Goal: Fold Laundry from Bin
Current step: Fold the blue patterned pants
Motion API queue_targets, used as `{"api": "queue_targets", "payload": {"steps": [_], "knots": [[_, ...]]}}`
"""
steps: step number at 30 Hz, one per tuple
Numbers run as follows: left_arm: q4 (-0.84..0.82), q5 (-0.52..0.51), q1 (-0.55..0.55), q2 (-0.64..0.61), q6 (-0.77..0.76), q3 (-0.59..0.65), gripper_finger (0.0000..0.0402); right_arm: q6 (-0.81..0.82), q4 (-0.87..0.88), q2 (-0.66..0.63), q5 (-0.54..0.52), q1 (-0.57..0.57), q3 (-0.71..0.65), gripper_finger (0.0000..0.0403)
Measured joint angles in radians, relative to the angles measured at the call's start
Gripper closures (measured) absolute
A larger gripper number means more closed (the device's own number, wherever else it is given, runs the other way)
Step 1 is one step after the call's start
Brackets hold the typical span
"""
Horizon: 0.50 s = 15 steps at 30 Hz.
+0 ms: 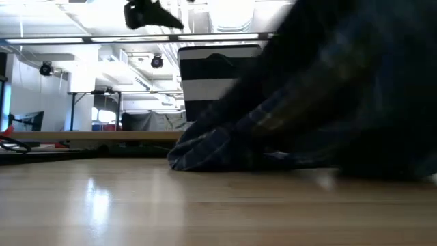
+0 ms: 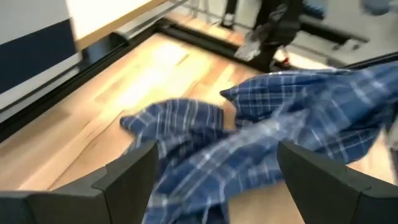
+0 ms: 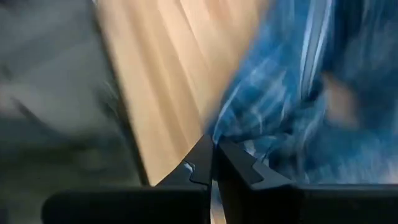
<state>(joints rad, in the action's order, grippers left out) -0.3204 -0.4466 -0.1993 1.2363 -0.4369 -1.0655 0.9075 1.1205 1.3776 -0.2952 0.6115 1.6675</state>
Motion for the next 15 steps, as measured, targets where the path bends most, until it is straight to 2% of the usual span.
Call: {"api": "queue_targets", "payload": {"steps": [4, 7, 10, 15], "knots": [[0.040, 0.065, 0.008, 0.014, 0.046, -0.052, 0.0090, -0.394, -0.276, -0.030, -0.238, -0.024, 0.097, 0.0394], [-0.054, 0.066, -0.004, 0.005, 0.050, -0.115, 0.0090, -0.630, -0.404, -0.037, -0.286, -0.102, 0.122, 0.0394], [-0.204, 0.029, -0.024, -0.018, 0.022, -0.190, 0.0090, -0.676, -0.413, -0.019, -0.282, -0.231, 0.114, 0.0394], [-0.499, -0.095, -0.064, -0.031, -0.067, -0.280, 0.0090, -0.609, -0.391, 0.082, -0.222, -0.455, 0.036, 0.0394]]}}
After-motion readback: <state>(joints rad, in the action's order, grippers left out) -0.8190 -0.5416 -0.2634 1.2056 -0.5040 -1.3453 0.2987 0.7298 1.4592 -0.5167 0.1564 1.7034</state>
